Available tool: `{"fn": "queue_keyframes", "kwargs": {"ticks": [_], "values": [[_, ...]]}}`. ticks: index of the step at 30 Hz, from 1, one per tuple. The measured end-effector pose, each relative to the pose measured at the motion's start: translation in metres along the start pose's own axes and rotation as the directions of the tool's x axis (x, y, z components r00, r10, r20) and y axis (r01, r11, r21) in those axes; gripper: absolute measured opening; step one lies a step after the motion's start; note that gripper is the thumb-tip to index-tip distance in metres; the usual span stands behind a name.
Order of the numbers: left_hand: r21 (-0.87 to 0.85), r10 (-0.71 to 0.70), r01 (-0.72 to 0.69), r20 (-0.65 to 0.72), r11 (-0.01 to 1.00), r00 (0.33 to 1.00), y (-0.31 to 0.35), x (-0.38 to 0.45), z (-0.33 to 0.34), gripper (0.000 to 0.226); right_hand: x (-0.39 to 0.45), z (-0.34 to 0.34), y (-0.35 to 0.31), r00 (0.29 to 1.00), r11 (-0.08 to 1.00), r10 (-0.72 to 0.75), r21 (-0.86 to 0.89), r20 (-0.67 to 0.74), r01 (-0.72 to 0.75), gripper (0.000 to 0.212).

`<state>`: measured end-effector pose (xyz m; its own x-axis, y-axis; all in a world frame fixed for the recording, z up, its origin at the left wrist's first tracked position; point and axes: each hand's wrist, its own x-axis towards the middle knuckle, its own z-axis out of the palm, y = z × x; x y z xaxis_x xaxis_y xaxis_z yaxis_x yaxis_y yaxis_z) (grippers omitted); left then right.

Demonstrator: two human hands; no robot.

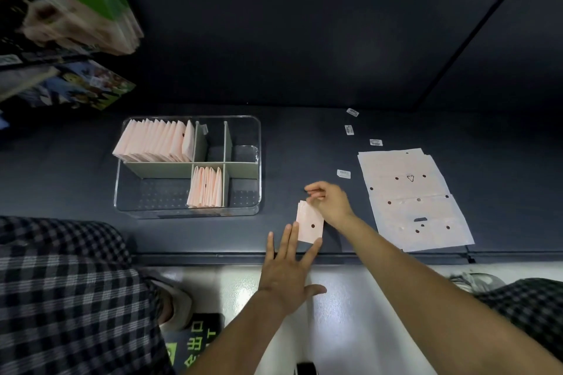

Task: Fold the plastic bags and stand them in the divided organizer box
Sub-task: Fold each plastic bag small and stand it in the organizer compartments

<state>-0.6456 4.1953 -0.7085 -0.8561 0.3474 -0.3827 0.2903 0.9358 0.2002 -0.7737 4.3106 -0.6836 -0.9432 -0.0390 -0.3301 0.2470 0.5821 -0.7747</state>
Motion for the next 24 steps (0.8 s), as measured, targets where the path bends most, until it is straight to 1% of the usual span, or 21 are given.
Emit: {"fn": "queue_keyframes", "kwargs": {"ticks": [1, 3, 5, 6, 8, 10, 11, 13, 16, 18, 19, 20, 22, 23, 24], "values": [[-0.065, -0.021, 0.020, -0.028, 0.998, 0.999, 0.001, 0.001, -0.001, 0.079, 0.000, -0.004, 0.003, 0.999, 0.992, -0.030, -0.121, 0.012, 0.031, 0.023], [-0.255, -0.094, 0.055, -0.142, 0.965, 0.985, 0.006, 0.004, -0.006, 0.062, -0.004, -0.009, 0.010, 0.997, 0.952, -0.054, -0.299, 0.062, 0.070, 0.018], [-0.477, -0.221, 0.079, -0.248, 0.875, 0.943, 0.012, 0.009, -0.014, 0.044, -0.013, -0.011, 0.016, 0.998, 0.918, -0.042, -0.392, 0.054, 0.060, 0.009], [-0.587, -0.293, 0.094, -0.254, 0.804, 0.922, 0.013, 0.011, -0.018, 0.038, -0.017, -0.012, 0.019, 0.999, 0.906, -0.037, -0.420, 0.038, 0.050, 0.007], [-0.764, -0.432, 0.142, -0.193, 0.630, 0.881, 0.013, 0.015, -0.023, 0.036, -0.026, -0.010, 0.025, 1.000, 0.894, -0.025, -0.448, 0.006, 0.025, 0.007], [-0.861, -0.537, 0.190, -0.109, 0.472, 0.836, 0.009, 0.018, -0.027, 0.042, -0.034, -0.008, 0.031, 1.000, 0.902, -0.005, -0.432, -0.030, -0.008, 0.009], [-0.882, -0.562, 0.217, -0.064, 0.418, 0.824, 0.007, 0.020, -0.030, 0.044, -0.038, -0.007, 0.033, 0.999, 0.908, 0.007, -0.418, -0.047, -0.026, 0.010], [-0.898, -0.554, 0.258, 0.020, 0.356, 0.832, 0.004, 0.022, -0.033, 0.044, -0.044, -0.005, 0.035, 0.997, 0.921, 0.033, -0.385, -0.072, -0.058, 0.010], [-0.891, -0.488, 0.305, 0.113, 0.335, 0.865, 0.002, 0.023, -0.035, 0.039, -0.049, -0.005, 0.037, 0.994, 0.932, 0.070, -0.349, -0.086, -0.096, 0.011], [-0.881, -0.469, 0.315, 0.125, 0.352, 0.874, 0.005, 0.020, -0.034, 0.032, -0.054, -0.006, 0.039, 0.993, 0.931, 0.083, -0.348, -0.082, -0.107, 0.011], [-0.872, -0.458, 0.310, 0.116, 0.377, 0.882, 0.006, 0.018, -0.034, 0.025, -0.057, -0.008, 0.039, 0.995, 0.929, 0.073, -0.359, -0.073, -0.095, 0.014], [-0.854, -0.442, 0.303, 0.097, 0.424, 0.892, 0.007, 0.017, -0.035, 0.019, -0.060, -0.010, 0.038, 0.998, 0.922, 0.035, -0.384, -0.058, -0.055, 0.022], [-0.784, -0.407, 0.278, 0.036, 0.554, 0.913, 0.005, 0.014, -0.045, 0.013, -0.065, -0.015, 0.034, 0.991, 0.893, -0.131, -0.434, -0.003, 0.117, 0.041], [-0.751, -0.387, 0.255, -0.001, 0.609, 0.922, 0.001, 0.013, -0.052, 0.012, -0.067, -0.018, 0.030, 0.973, 0.867, -0.227, -0.447, 0.037, 0.219, 0.045], [-0.726, -0.360, 0.224, -0.035, 0.650, 0.932, -0.004, 0.013, -0.060, 0.011, -0.068, -0.021, 0.024, 0.951, 0.837, -0.298, -0.456, 0.079, 0.301, 0.044]]}}
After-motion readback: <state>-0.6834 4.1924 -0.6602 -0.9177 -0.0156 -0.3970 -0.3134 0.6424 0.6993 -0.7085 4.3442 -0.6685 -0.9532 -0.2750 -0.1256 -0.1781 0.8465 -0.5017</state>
